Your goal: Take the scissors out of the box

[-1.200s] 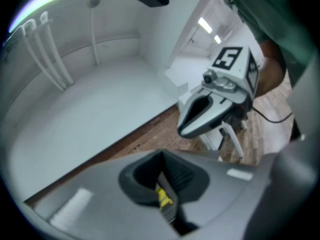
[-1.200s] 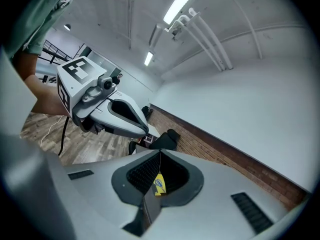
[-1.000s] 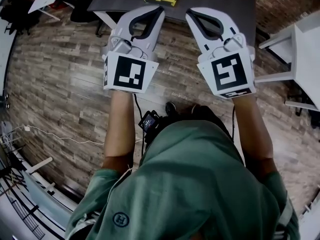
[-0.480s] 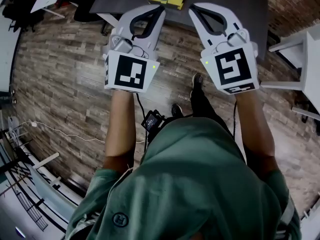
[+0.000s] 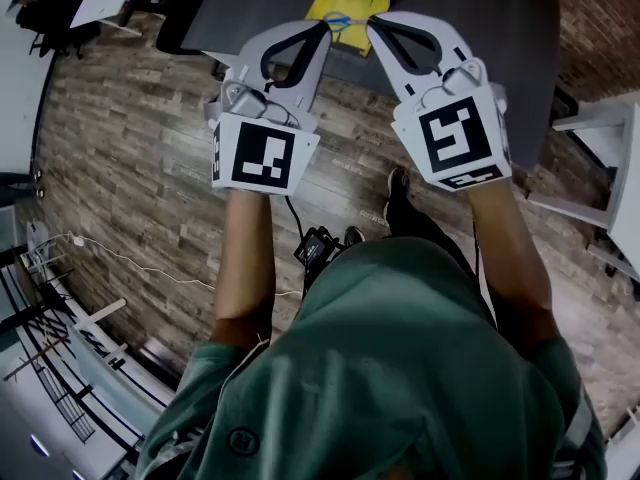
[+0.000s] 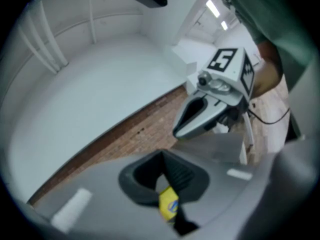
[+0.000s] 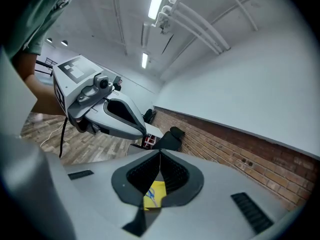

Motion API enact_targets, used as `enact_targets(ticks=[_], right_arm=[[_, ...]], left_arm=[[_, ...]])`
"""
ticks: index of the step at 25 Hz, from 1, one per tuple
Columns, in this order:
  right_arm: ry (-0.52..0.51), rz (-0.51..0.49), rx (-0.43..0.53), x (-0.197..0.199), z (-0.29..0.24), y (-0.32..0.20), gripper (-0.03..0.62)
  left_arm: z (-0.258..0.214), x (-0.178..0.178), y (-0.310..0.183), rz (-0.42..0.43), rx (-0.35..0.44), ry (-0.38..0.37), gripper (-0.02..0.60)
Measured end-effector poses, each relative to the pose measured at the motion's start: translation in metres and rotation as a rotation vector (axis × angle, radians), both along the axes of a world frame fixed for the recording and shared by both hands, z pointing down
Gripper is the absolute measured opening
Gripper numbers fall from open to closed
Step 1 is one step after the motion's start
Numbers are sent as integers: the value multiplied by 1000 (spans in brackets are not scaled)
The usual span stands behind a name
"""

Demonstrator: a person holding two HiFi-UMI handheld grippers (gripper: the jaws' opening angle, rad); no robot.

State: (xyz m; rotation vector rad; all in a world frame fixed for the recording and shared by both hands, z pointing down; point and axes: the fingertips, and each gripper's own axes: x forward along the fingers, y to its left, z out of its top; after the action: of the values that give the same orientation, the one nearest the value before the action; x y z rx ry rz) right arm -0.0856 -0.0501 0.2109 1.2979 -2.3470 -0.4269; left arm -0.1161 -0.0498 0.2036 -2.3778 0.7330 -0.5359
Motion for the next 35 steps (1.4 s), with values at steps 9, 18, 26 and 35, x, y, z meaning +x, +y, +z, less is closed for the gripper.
enact_targets(ticks=[9,18,26,35], right_arm=[[-1,-46,-72,23,18,-66,8],[-11,-104,-130,46,50,-104,8],[-24,-140,-181,37,74,-120,8],[-2,-132,-213,66,31,-63,8]], left_arm=[[16,22,-63,-51,-56,-4,0],[42,47,-95,-106,-94,-30,0],[54,42,-102,-138,-116,-59,0],[0,73,-35,-132,-123,-57,0]])
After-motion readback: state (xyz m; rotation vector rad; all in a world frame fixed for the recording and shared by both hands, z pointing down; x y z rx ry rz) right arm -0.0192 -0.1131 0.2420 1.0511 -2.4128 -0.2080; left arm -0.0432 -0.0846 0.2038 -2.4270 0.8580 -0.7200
